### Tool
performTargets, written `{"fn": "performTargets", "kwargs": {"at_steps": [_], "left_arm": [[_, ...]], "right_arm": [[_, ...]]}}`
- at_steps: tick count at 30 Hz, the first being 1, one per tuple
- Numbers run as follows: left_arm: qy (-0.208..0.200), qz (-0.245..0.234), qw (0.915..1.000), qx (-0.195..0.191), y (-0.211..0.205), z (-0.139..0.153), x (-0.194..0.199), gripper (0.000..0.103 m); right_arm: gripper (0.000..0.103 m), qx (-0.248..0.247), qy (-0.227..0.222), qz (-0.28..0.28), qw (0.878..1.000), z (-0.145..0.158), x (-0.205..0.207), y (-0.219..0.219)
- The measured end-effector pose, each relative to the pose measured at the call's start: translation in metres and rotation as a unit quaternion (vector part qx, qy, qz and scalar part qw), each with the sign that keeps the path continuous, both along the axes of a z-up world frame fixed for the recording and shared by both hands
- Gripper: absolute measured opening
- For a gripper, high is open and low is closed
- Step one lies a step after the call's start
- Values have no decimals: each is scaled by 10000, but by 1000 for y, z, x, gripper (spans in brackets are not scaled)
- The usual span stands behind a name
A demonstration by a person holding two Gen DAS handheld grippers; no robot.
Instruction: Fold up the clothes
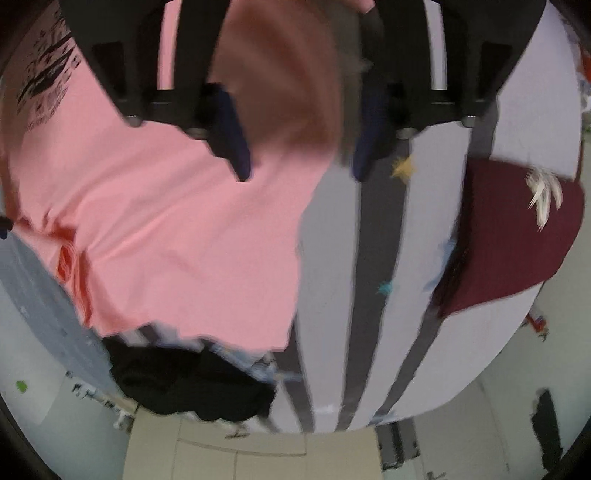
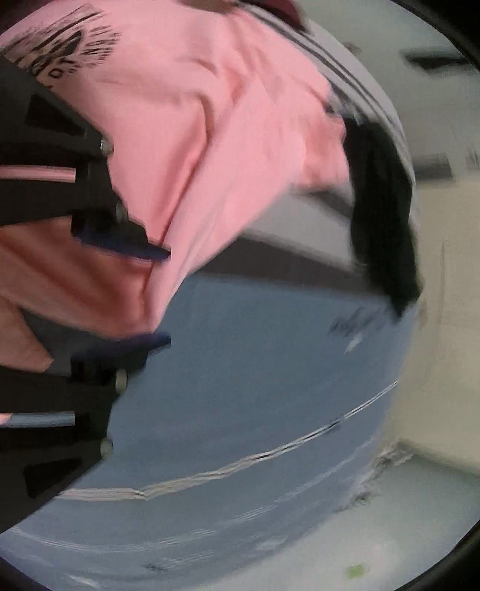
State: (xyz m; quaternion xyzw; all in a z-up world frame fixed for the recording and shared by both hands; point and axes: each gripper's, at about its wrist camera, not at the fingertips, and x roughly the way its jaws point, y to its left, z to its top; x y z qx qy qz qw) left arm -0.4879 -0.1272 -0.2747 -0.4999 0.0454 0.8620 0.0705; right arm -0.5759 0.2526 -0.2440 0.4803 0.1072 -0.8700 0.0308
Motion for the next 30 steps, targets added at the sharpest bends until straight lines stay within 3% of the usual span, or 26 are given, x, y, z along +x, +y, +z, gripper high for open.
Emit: {"fn": "performTargets", "kwargs": {"at_steps": [4,12,15,20,21,22,30], "left_arm": [[-56,-34,9998,-178,21,-14,-38,60],[-442,11,9990,-74,33,-42,-101,60],[-395,-23,9992,3,34,-46,-106,58],[-241,-368,9990,-12,44,-43,-104,18],[-212,-370,9991,-47,44,-41,-104,7],[-170,-323,9993,-39,42,-39,-104,3],[278,341,9990,25,-5,-4,-109,3]], "right_arm": [[46,382,252,864,9952,0,-13,-53],[46,280,-1,1755,9841,-22,-45,-121],[46,-113,-266,1698,9851,-30,-68,-127],[9,-573,-527,1601,9840,-34,-91,-129],[6,-662,-516,1547,9844,-33,-93,-127],[5,-745,-501,1491,9847,-31,-94,-124],[4,-1227,368,340,9912,30,-96,-48]]}}
